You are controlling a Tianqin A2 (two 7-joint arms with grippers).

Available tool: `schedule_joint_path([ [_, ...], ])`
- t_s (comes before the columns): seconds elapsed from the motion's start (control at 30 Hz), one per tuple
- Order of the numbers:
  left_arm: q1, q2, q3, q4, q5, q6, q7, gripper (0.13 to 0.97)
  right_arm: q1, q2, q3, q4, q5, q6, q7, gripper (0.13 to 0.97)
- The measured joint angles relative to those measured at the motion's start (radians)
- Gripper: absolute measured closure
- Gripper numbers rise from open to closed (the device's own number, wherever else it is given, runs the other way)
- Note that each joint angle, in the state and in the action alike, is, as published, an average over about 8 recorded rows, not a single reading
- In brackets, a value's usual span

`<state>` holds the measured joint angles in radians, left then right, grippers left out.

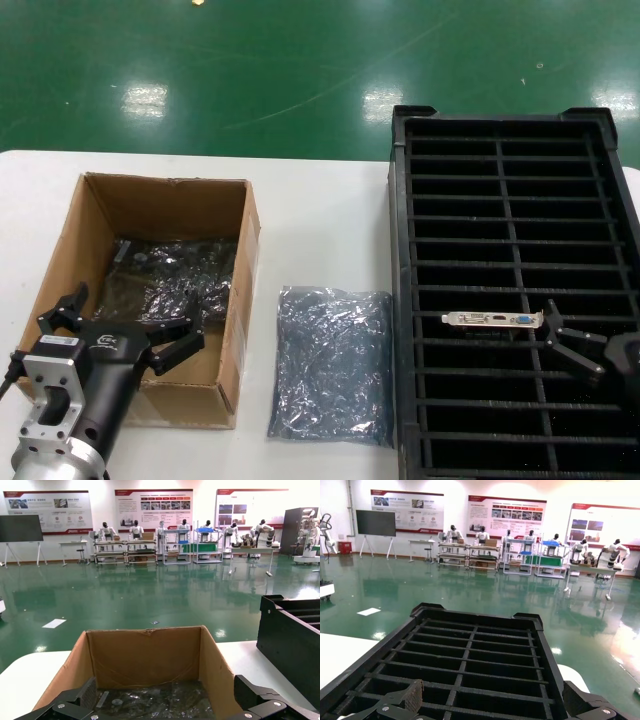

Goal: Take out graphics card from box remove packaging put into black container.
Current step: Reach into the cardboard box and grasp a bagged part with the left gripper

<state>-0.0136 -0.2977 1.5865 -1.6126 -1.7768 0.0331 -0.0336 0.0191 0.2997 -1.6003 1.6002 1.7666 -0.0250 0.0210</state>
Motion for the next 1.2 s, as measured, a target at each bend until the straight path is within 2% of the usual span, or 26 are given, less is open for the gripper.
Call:
schedule_joint_path([
  [0.27, -0.001, -0.004, 0.001, 0.0, 0.005, 0.008, 0.008, 0.132, 0.0, 0.0, 0.0, 0.0, 0.0, 0.0, 0.0, 0.129],
  [0.37, -0.009, -0.037, 0.023, -0.001, 0.008, 0.005, 0.022, 0.132, 0.0, 0.0, 0.0, 0.0, 0.0, 0.0, 0.0, 0.129],
  [0.43, -0.024, -0.084, 0.056, 0.001, 0.004, -0.007, 0.04, 0.132, 0.0, 0.0, 0.0, 0.0, 0.0, 0.0, 0.0, 0.129],
  [0.53, -0.067, -0.189, 0.132, 0.011, -0.016, -0.043, 0.077, 0.132, 0.0, 0.0, 0.0, 0.0, 0.0, 0.0, 0.0, 0.129],
  [0.6, -0.112, -0.268, 0.19, 0.026, -0.029, -0.062, 0.105, 0.132, 0.0, 0.0, 0.0, 0.0, 0.0, 0.0, 0.0, 0.129],
  [0.7, -0.199, -0.369, 0.262, 0.067, -0.002, -0.049, 0.123, 0.132, 0.0, 0.0, 0.0, 0.0, 0.0, 0.0, 0.0, 0.129],
  [0.8, -0.305, -0.435, 0.325, 0.136, 0.082, 0.014, 0.109, 0.132, 0.0, 0.0, 0.0, 0.0, 0.0, 0.0, 0.0, 0.129],
  [0.93, -0.461, -0.467, 0.413, 0.261, 0.238, 0.155, 0.091, 0.132, 0.0, 0.0, 0.0, 0.0, 0.0, 0.0, 0.0, 0.129],
  [1.07, -0.62, -0.457, 0.525, 0.413, 0.367, 0.323, 0.12, 0.132, 0.0, 0.0, 0.0, 0.0, 0.0, 0.0, 0.0, 0.129],
  [1.2, -0.749, -0.413, 0.614, 0.571, 0.458, 0.465, 0.19, 0.133, 0.0, 0.0, 0.0, 0.0, 0.0, 0.0, 0.0, 0.129],
])
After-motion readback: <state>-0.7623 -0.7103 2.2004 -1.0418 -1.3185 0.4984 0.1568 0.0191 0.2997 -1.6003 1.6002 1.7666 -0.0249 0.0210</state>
